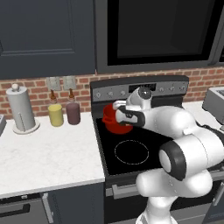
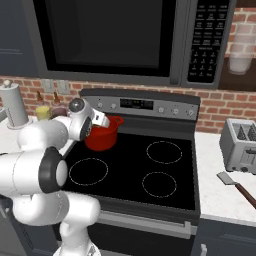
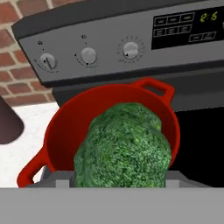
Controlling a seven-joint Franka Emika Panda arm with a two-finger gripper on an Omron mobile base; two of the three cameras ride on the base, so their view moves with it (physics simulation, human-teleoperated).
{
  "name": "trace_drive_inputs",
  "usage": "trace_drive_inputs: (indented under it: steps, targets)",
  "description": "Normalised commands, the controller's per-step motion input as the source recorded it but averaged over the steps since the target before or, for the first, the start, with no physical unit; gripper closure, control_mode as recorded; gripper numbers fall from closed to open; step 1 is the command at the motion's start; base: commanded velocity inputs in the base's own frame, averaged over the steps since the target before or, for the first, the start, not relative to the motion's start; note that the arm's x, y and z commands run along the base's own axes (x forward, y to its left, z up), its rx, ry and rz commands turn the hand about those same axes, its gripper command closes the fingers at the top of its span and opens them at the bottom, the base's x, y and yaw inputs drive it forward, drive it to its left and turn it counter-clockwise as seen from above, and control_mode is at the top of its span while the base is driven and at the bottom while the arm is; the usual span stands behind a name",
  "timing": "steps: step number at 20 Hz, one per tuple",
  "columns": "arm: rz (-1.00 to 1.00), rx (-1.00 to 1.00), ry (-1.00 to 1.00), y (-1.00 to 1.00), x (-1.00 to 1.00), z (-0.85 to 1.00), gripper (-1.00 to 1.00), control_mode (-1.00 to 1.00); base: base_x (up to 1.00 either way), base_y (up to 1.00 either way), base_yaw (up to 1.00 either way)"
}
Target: Put the bell pepper and broccoli in the pot. Retrieve the spatula and lightly stir the vegetables in the pot.
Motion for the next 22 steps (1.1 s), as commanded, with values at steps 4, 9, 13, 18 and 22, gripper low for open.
trace_drive_inputs:
  steps: [4, 9, 13, 18, 22]
  targets:
    - [0.06, -0.07, 0.0, 0.04, 0.38, -0.33, 1.0, -1.0, 0.0, 0.0, 0.0]
    - [0.04, -0.03, 0.0, 0.02, 0.37, -0.23, 1.0, -1.0, 0.0, 0.0, 0.0]
    - [0.05, 0.0, 0.0, 0.08, 0.35, -0.29, 1.0, -1.0, 0.0, 0.0, 0.0]
    - [0.03, 0.0, 0.01, 0.06, 0.38, -0.15, -1.0, -1.0, 0.0, 0.0, 0.0]
    - [0.0, 0.0, 0.0, 0.0, 0.15, 0.0, -1.0, -1.0, 0.0, 0.0, 0.0]
